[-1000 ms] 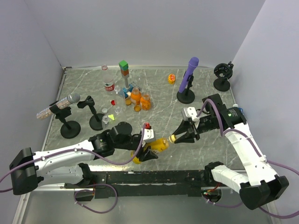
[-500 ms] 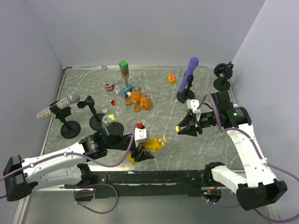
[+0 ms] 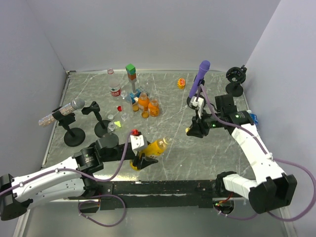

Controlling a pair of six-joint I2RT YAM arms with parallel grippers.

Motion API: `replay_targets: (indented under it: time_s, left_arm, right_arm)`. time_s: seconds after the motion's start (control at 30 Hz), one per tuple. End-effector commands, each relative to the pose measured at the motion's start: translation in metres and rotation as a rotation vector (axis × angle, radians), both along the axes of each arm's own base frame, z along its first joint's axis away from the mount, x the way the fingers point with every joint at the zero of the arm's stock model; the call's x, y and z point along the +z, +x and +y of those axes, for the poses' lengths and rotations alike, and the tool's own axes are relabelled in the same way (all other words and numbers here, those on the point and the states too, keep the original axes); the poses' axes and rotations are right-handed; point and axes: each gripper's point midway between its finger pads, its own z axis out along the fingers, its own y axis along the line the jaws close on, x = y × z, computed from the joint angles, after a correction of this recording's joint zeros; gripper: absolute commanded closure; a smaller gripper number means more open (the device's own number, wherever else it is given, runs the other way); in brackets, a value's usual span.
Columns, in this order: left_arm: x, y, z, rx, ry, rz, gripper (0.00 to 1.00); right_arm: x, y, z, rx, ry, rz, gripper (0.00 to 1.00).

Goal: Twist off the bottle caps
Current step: Unscrew the bottle cap from the plastic bottle, then place the bottle cap at the center of the board.

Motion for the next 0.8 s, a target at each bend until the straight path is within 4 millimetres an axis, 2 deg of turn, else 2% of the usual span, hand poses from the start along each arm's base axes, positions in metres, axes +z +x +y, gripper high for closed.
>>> replay_targets:
  time_s: [0.0,0.1,0.3,0.4,0.5,0.57,0.6,0.77]
  left_arm:
    - [0.041,0.01,0.001,0.058,-0.142,-0.066,0.96]
    - [0.042,0.012,0.003,0.073,-0.148,-0.071,0.96]
    - [0.047,0.015,0.007,0.102,-0.167,-0.085,0.96]
    - [0.046,0.015,0.008,0.105,-0.159,-0.08,0.96]
    - [0.046,0.015,0.01,0.109,-0.159,-0.077,0.96]
    - [0.046,0.015,0.012,0.116,-0.163,-0.081,0.96]
    - [0.047,0.016,0.013,0.121,-0.166,-0.083,0.96]
    - [0.048,0.017,0.019,0.145,-0.173,-0.09,0.96]
  right_arm:
    - [0.004,0.011,0.007,-0.042,0.019,0.023,0.76]
    - [-0.004,0.008,0.007,-0.041,-0.012,0.018,0.74]
    - [-0.025,0.024,-0.005,-0.136,-0.102,0.062,0.74]
    - [-0.032,0.049,-0.024,-0.286,-0.152,0.062,0.72]
    - [-0.039,0.084,-0.062,-0.507,-0.181,0.094,0.72]
    - [-0.05,0.098,-0.082,-0.587,-0.237,0.109,0.73]
    - [-0.056,0.1,-0.087,-0.589,-0.269,0.106,0.73]
    - [-0.081,0.104,-0.086,-0.571,-0.327,0.126,0.73]
